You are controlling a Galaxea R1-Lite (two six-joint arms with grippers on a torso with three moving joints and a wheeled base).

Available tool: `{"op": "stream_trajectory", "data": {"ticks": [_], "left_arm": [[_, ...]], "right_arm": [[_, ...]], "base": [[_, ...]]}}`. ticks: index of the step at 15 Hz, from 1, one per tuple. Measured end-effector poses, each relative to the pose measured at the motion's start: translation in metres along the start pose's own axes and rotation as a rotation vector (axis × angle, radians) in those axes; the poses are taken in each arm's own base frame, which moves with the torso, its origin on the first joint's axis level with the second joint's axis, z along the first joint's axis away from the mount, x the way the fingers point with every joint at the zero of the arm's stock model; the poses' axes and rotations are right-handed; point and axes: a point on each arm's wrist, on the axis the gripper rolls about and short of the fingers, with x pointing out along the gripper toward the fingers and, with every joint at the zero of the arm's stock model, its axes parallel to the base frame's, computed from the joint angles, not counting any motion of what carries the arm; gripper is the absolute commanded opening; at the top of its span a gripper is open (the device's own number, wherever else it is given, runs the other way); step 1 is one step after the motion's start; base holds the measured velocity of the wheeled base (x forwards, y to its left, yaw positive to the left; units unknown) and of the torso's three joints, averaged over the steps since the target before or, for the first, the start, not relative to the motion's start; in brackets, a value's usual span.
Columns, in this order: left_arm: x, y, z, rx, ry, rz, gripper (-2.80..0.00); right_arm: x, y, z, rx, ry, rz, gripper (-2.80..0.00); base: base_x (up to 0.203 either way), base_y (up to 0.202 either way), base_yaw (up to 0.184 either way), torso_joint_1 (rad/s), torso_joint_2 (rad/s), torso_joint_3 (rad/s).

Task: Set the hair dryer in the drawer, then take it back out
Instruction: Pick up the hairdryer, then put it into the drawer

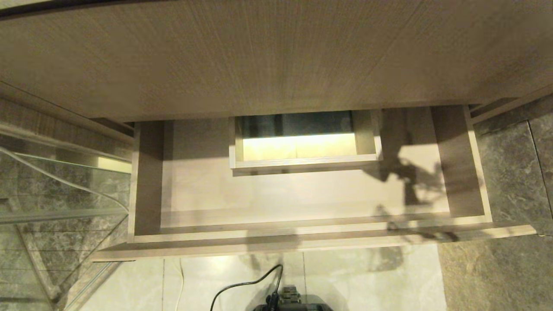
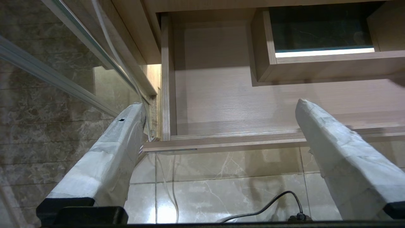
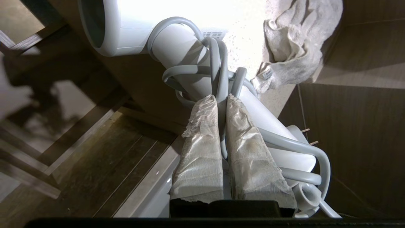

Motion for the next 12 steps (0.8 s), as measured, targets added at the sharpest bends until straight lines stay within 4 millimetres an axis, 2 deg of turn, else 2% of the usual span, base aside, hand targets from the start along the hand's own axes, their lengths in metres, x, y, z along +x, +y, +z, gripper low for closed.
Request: {"op": "stream_trajectory", "data": {"ticks": [12], "left_arm": [[0.000, 0.000, 0.000, 0.000, 0.000, 0.000, 0.00]], "right_arm": [[-0.017, 0.008, -0.001, 0.012, 0.031, 0.079, -2.80]], "base": [[0.000, 0.000, 0.000, 0.000, 0.00, 0.000]]}}
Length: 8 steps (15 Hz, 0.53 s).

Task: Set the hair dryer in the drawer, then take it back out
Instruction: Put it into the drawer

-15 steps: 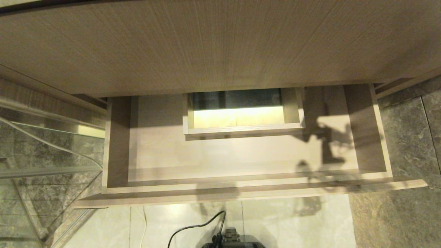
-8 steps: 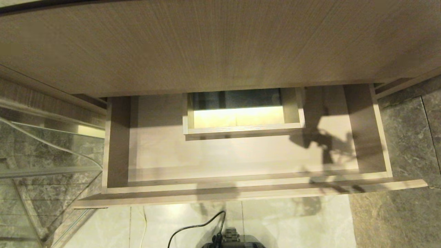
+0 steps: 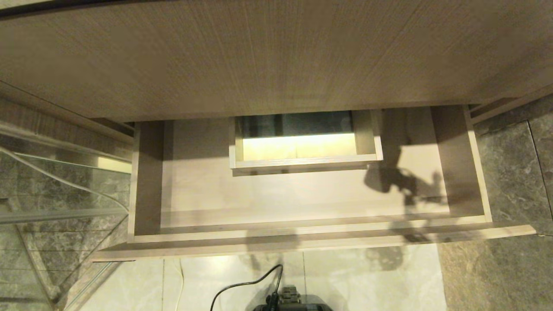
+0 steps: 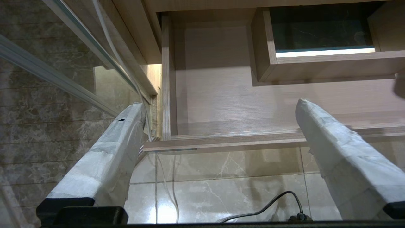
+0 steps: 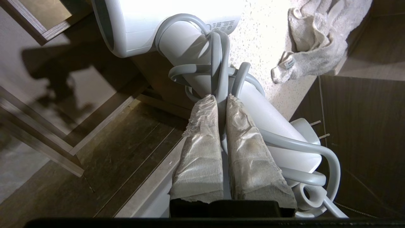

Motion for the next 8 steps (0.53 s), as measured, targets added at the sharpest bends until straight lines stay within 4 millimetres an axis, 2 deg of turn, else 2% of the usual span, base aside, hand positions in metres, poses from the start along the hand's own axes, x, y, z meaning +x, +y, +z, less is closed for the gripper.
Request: {"op": "stream_trajectory", "data": {"ticks": [8], "left_arm": [[0.000, 0.000, 0.000, 0.000, 0.000, 0.000, 0.00]], "right_arm": [[-0.014, 0.003, 0.001, 0.000, -0.012, -0.006, -2.80]], "base": [[0.000, 0.000, 0.000, 0.000, 0.00, 0.000]]}}
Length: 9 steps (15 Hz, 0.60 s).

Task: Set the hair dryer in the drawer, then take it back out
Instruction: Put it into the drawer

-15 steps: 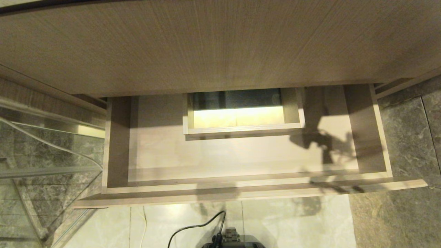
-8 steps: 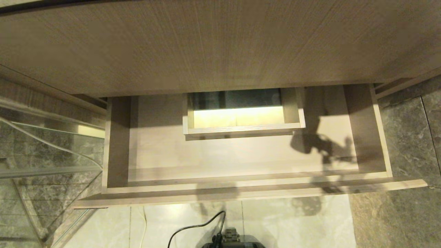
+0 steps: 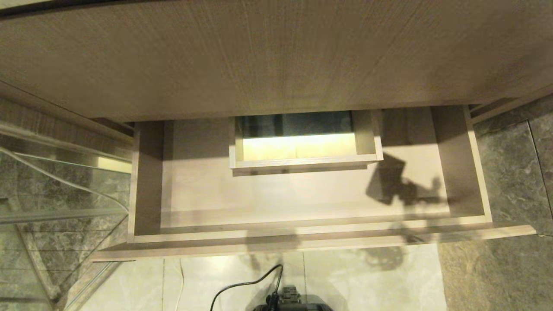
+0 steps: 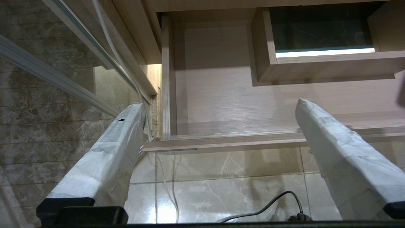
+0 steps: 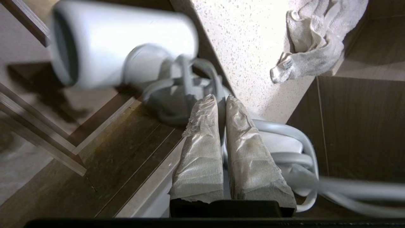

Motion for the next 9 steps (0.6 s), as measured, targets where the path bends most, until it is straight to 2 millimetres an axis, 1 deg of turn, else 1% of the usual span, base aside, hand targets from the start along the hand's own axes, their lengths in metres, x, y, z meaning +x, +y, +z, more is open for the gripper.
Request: {"op": "stream_trajectory", "data": {"ticks": [4, 9], "left_arm": [[0.000, 0.000, 0.000, 0.000, 0.000, 0.000, 0.00], [0.000, 0.000, 0.000, 0.000, 0.000, 0.000, 0.00]], "right_arm": [[-0.009, 0.002, -0.001, -0.002, -0.021, -0.001, -2.80], [-0.014, 0.006, -0.002, 0.003, -0.014, 0.023, -2.80]], "base": [[0.000, 0.000, 0.000, 0.000, 0.00, 0.000], [0.000, 0.000, 0.000, 0.000, 0.00, 0.000]]}}
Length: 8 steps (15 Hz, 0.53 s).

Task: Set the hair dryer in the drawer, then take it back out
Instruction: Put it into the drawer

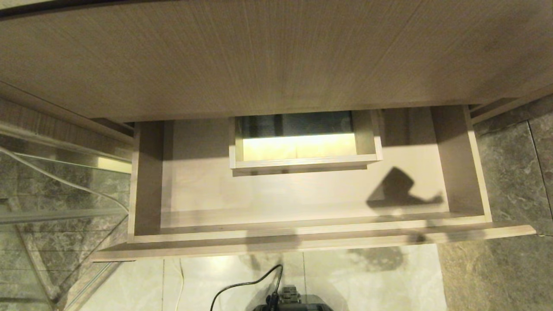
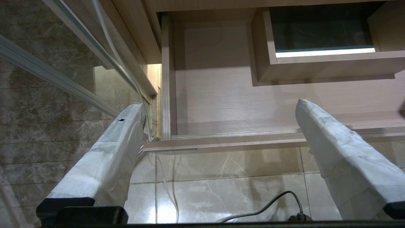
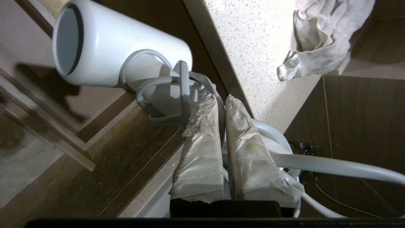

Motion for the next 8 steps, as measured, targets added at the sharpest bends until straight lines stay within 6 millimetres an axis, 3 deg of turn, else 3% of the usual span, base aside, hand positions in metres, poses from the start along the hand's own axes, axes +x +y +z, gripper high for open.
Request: {"op": "stream_trajectory", "data": {"ticks": [8], "left_arm": [[0.000, 0.000, 0.000, 0.000, 0.000, 0.000, 0.00]], "right_arm": [[0.002, 0.024, -0.011, 0.020, 0.088, 0.195, -2.80]], "base": [[0.000, 0.000, 0.000, 0.000, 0.00, 0.000]]}}
